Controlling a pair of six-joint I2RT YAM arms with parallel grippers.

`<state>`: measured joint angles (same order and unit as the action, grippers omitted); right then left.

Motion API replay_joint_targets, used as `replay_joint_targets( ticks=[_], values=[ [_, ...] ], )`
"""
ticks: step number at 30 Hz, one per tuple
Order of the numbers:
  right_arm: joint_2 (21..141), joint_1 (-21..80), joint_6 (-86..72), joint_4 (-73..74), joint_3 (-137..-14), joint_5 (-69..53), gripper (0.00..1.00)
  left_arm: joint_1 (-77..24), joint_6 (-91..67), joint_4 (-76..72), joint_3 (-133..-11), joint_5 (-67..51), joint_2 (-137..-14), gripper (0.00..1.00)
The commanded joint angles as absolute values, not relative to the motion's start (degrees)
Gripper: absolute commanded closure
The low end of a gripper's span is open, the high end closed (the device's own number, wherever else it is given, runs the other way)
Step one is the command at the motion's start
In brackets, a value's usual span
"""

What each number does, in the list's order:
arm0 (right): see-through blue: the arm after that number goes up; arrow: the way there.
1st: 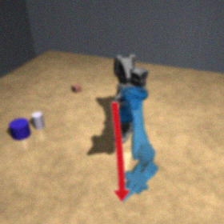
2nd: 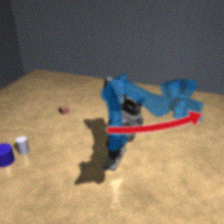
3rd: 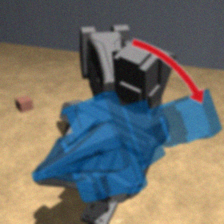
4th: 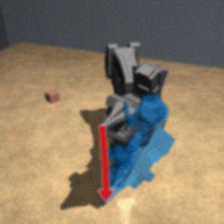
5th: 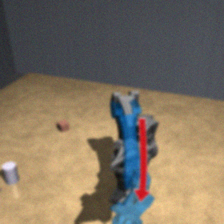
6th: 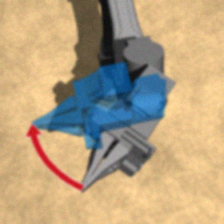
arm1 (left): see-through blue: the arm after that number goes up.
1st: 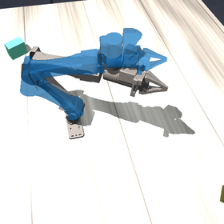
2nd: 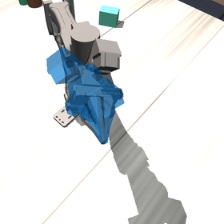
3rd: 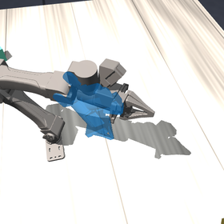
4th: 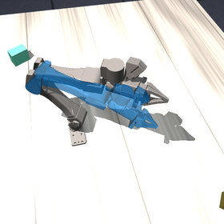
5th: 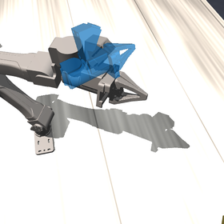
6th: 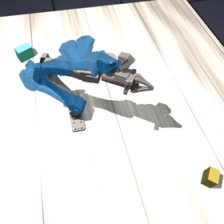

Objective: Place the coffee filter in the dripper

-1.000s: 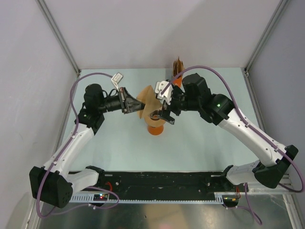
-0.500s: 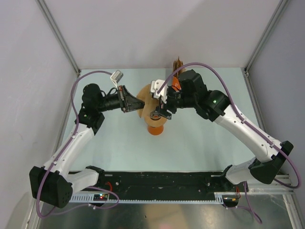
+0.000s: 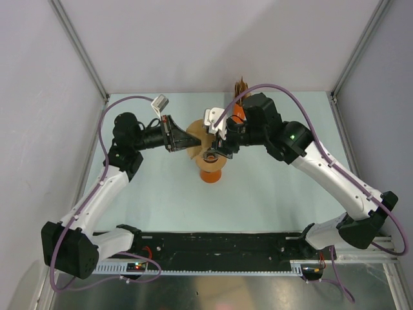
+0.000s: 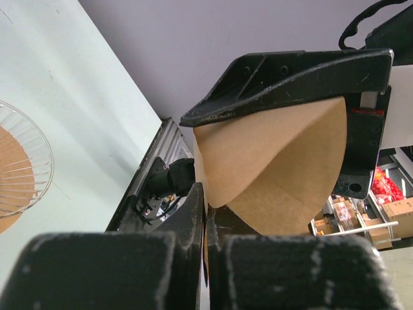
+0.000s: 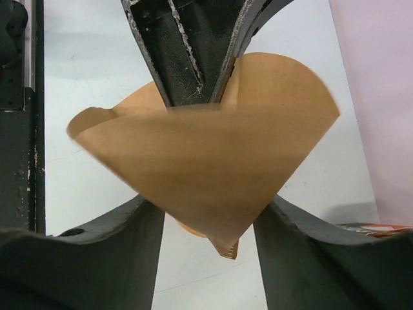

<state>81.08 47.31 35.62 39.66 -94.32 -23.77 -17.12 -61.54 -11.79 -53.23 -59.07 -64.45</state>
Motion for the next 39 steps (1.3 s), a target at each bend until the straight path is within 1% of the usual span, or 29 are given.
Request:
replay_joint_targets(
  ticks=[1,2,7,10,11,12,13,15,16,19,22,23,25,27,30,35,37,38,39],
  values=[
    [80.5,47.4,36.6,40.5,-97.0,-25.4,0.47,-17.4,-62.4,-14.4,-53.6,-60.6,-64.5,1.00],
    [80.4,47.4,36.7,40.7,-97.1,-25.5,0.50,-17.4,-62.4,-14.5,-53.7,-60.7,-64.5,1.00],
    [80.3,47.0,36.7,41.2,-97.7,-26.5,0.58,-17.4,-62.6,-14.7,-53.8,-60.8,-64.9,1.00],
    [80.1,46.5,36.6,41.4,-97.8,-27.3,0.60,-17.4,-62.7,-14.7,-53.6,-60.6,-64.9,1.00],
    [80.0,46.3,36.5,41.4,-97.8,-27.4,0.59,-17.4,-62.8,-14.7,-53.6,-60.6,-64.9,1.00],
    [79.9,46.1,36.4,41.4,-97.8,-27.6,0.56,-17.4,-63.0,-14.7,-53.6,-60.6,-65.0,1.00],
    [79.9,46.0,36.4,41.5,-97.8,-27.5,0.47,-17.5,-63.3,-14.8,-53.5,-60.6,-65.1,1.00],
    [79.7,46.1,36.8,41.5,-97.5,-26.5,0.33,-17.5,-64.0,-15.0,-53.7,-60.8,-65.3,1.00],
    [79.6,46.5,37.6,41.6,-97.2,-25.4,0.29,-17.4,-64.6,-15.2,-53.8,-60.8,-65.4,1.00],
    [79.5,48.2,40.3,40.7,-96.1,-19.0,0.21,-17.4,-66.1,-16.0,-53.8,-61.0,-65.8,1.00],
    [79.6,49.2,41.1,39.8,-95.5,-16.3,0.18,-17.5,-67.3,-16.9,-53.7,-61.3,-66.3,1.00],
    [79.7,49.4,41.2,39.7,-95.5,-16.1,0.18,-17.4,-67.7,-17.2,-53.6,-61.5,-66.5,1.00],
    [79.9,49.5,41.1,39.5,-95.6,-16.2,0.22,-17.4,-68.3,-17.9,-53.4,-61.7,-66.6,1.00],
    [80.2,49.6,41.1,39.3,-95.8,-16.4,0.28,-17.5,-68.8,-18.5,-53.3,-61.9,-66.7,1.00],
    [80.6,49.6,41.0,39.1,-96.3,-16.5,0.41,-17.6,-69.3,-19.0,-53.1,-62.1,-66.6,1.00],
    [80.7,49.6,40.7,39.4,-96.9,-17.2,0.55,-17.5,-69.7,-19.5,-52.7,-62.3,-66.6,1.00],
    [80.7,49.5,40.6,39.7,-97.1,-17.7,0.57,-17.5,-69.7,-19.6,-52.6,-62.3,-66.7,1.00],
    [80.6,49.5,40.5,40.0,-97.1,-18.1,0.55,-17.5,-69.8,-19.7,-52.5,-62.3,-66.8,1.00],
    [80.5,49.5,40.5,40.4,-97.2,-18.7,0.50,-17.5,-70.0,-19.8,-52.6,-62.3,-66.9,1.00]
  ],
)
